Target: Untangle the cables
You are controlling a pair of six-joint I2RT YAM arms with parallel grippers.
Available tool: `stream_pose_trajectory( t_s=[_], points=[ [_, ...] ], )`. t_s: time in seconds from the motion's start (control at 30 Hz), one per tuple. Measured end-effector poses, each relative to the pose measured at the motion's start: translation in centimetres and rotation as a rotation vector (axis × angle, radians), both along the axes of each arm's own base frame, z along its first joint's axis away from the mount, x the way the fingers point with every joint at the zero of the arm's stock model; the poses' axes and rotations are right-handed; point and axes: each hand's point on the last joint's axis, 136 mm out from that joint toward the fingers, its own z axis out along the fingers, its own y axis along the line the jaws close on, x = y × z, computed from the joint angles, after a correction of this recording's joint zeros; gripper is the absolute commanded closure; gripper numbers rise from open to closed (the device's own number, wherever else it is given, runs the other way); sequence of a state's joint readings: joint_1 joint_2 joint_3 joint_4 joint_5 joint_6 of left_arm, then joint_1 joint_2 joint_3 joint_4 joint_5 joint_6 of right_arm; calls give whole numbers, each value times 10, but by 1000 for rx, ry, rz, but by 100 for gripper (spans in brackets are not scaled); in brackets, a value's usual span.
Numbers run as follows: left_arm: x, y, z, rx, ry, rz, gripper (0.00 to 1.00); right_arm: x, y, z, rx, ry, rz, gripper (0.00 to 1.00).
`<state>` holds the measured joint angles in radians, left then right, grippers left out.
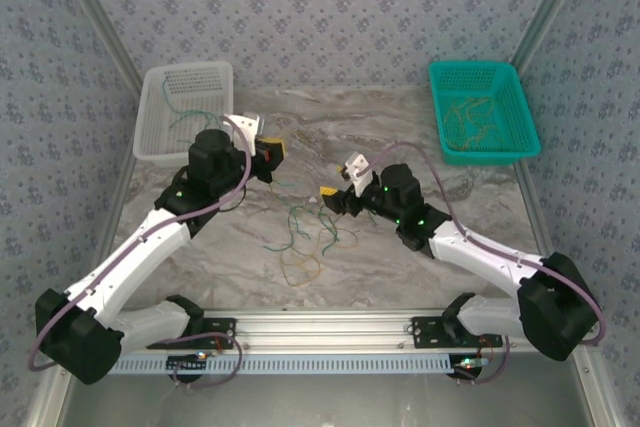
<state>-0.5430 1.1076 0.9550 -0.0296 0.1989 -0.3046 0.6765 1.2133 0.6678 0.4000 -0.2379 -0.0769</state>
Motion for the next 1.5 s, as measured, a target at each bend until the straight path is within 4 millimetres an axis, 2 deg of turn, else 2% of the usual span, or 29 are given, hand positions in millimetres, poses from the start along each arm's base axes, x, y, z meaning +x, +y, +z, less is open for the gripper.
stream_pose_trajectory(
  t_s=[0.2,0.4,0.57,0.6,0.63,0.73,0.77,0.8,0.87,0.93,1.0,1.03,1.07,1.1,1.2,1.3,1.37,1.5],
  points=[
    [-10,-15,3,-15,-14,-111,100,-4,-5,32,70,-19,74,32],
    [-22,-29,3,-18,-30,-228,100,8,-4,53,100,-28,133,30],
    [-38,-44,8,-15,-70,-330,100,18,19,67,108,-11,249,33],
    [-41,-46,9,-13,-77,-347,100,20,25,68,110,-5,273,38],
    [-44,-49,9,-10,-83,-363,100,21,30,69,112,-1,294,48],
    [-47,-51,10,-4,-98,-381,100,21,40,64,107,25,330,91],
    [-47,-51,10,-3,-102,-380,100,20,43,62,103,32,338,100],
    [-46,-50,11,-2,-106,-374,100,18,46,61,101,38,348,100],
    [-45,-48,15,0,-127,-355,85,14,49,61,100,46,361,100],
    [-43,-43,19,0,-155,-320,80,12,51,62,105,59,362,100],
    [-39,-36,21,2,-173,-269,60,14,50,62,112,89,346,100],
    [-36,-32,21,7,-184,-236,53,16,49,62,117,110,332,100],
    [-33,-27,20,8,-189,-201,37,19,48,64,124,130,313,100],
    [-30,-23,19,7,-187,-169,27,21,47,67,133,145,296,100],
    [-18,-5,10,10,-165,-59,27,33,43,78,178,202,216,100],
    [-10,14,5,3,-148,42,35,46,33,87,236,271,120,100],
    [-11,22,7,-9,-142,74,38,55,24,95,278,315,44,100],
    [-21,22,15,-39,-140,56,42,67,9,118,355,353,-74,100]
  ],
)
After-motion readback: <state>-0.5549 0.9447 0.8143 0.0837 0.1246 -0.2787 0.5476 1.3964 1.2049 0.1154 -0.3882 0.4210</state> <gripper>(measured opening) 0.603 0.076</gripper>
